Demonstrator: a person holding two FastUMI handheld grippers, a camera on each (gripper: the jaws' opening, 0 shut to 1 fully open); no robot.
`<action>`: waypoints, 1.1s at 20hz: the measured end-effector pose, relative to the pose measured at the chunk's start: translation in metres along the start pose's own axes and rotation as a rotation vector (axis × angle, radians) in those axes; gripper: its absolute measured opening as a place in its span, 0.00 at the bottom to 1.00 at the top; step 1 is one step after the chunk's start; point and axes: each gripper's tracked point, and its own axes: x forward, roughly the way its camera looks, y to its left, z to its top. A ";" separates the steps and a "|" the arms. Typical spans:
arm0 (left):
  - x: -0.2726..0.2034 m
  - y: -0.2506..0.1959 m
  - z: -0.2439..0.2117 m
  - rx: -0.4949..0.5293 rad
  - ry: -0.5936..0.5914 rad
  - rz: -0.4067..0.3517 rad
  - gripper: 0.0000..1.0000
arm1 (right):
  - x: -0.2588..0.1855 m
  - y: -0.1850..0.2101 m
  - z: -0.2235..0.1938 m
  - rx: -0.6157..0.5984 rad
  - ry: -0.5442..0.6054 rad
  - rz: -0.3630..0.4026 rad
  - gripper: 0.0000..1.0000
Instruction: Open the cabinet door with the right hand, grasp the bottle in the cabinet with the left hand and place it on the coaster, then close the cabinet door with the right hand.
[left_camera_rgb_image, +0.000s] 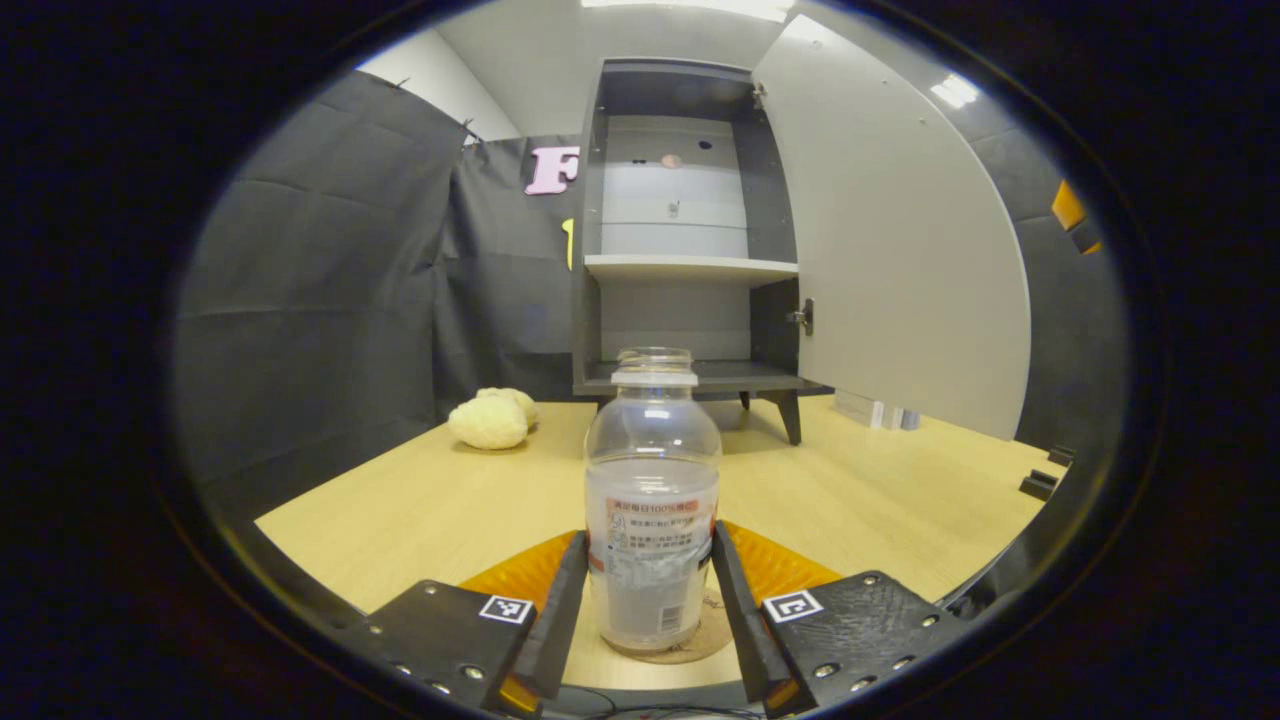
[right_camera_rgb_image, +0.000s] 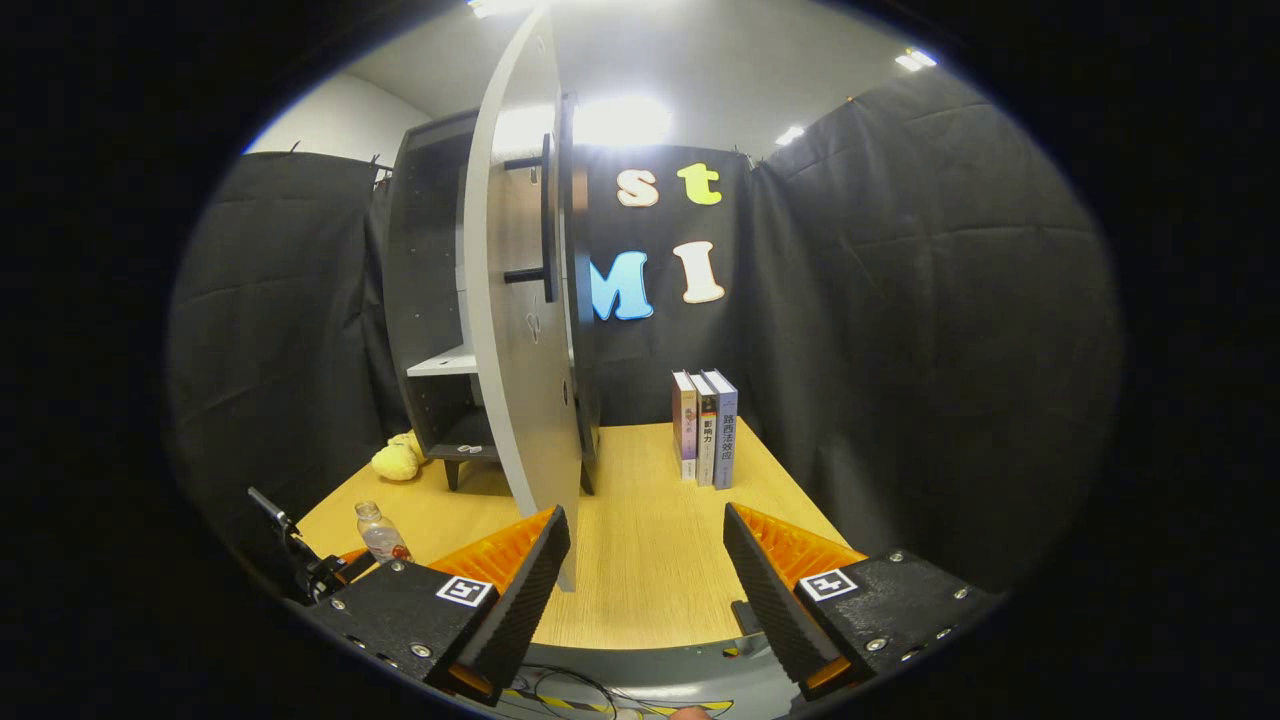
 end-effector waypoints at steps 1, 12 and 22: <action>-0.002 -0.001 -0.001 0.003 0.004 0.002 0.68 | 0.001 0.001 -0.001 -0.001 0.002 0.004 0.96; -0.001 -0.014 -0.004 -0.024 -0.003 -0.007 0.75 | 0.006 0.013 0.000 -0.043 0.010 0.025 0.96; -0.024 -0.015 0.042 0.044 -0.007 -0.010 0.78 | 0.001 0.002 0.045 -0.006 -0.106 -0.007 0.96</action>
